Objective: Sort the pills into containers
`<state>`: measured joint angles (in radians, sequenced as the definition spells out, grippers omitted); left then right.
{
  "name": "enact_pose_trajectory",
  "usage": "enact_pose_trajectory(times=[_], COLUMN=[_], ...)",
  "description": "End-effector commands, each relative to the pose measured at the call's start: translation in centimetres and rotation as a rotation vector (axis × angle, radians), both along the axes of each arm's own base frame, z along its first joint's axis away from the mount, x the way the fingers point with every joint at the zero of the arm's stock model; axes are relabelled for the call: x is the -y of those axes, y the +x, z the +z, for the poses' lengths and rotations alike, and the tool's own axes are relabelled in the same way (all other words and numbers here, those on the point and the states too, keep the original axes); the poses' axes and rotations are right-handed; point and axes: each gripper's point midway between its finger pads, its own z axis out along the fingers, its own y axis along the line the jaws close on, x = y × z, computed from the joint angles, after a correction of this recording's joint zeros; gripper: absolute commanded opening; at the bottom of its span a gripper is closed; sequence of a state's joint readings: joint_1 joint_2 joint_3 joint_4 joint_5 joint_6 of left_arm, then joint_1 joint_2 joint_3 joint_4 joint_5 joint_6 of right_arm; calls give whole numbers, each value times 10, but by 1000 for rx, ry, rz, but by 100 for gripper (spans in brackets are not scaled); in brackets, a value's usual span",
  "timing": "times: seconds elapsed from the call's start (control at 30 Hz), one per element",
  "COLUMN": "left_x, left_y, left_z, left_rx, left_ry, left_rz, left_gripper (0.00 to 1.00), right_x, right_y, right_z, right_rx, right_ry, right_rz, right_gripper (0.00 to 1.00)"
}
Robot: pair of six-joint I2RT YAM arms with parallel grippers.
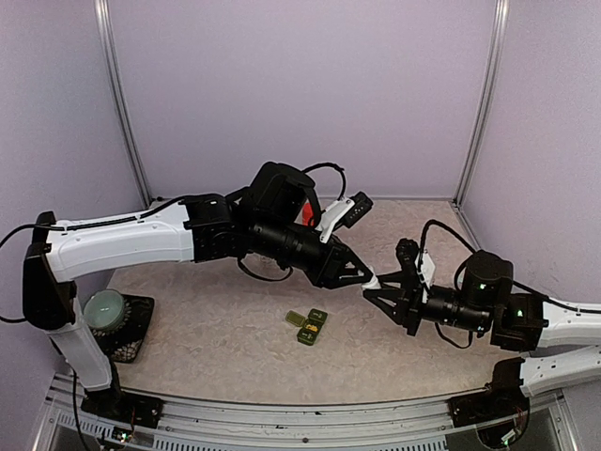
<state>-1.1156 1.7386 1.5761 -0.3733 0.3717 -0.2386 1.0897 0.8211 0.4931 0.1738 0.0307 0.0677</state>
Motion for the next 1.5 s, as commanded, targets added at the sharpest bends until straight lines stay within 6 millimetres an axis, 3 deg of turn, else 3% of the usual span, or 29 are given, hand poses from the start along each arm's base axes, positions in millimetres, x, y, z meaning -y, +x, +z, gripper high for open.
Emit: enact_pose_trajectory(times=[0.0,0.17,0.37,0.63,0.83,1.23,1.47], left_x=[10,11,11,1,4,17,13], left_y=[-7,-5,-5,-8,-5,5,11], left_z=[-4,7,18,34,41,30,20], left_rx=[6,7,15,29,36,18,3], left_ry=[-12,-75,-103,-139,-148,-102,-71], left_rz=[-24,-5,-2,5,13,29,50], left_gripper=[30,39,45,69,72,72,69], right_x=[3,8,3,7,4,1,3], right_y=[-8,-13,-12,-12,-11,-10,-10], right_z=[50,64,60,56,52,45,47], right_rx=[73,81,66,64,57,46,50], right_ry=[153,213,191,202,191,172,178], right_rz=[30,36,47,35,39,39,37], right_gripper=[25,25,25,25,25,25,25])
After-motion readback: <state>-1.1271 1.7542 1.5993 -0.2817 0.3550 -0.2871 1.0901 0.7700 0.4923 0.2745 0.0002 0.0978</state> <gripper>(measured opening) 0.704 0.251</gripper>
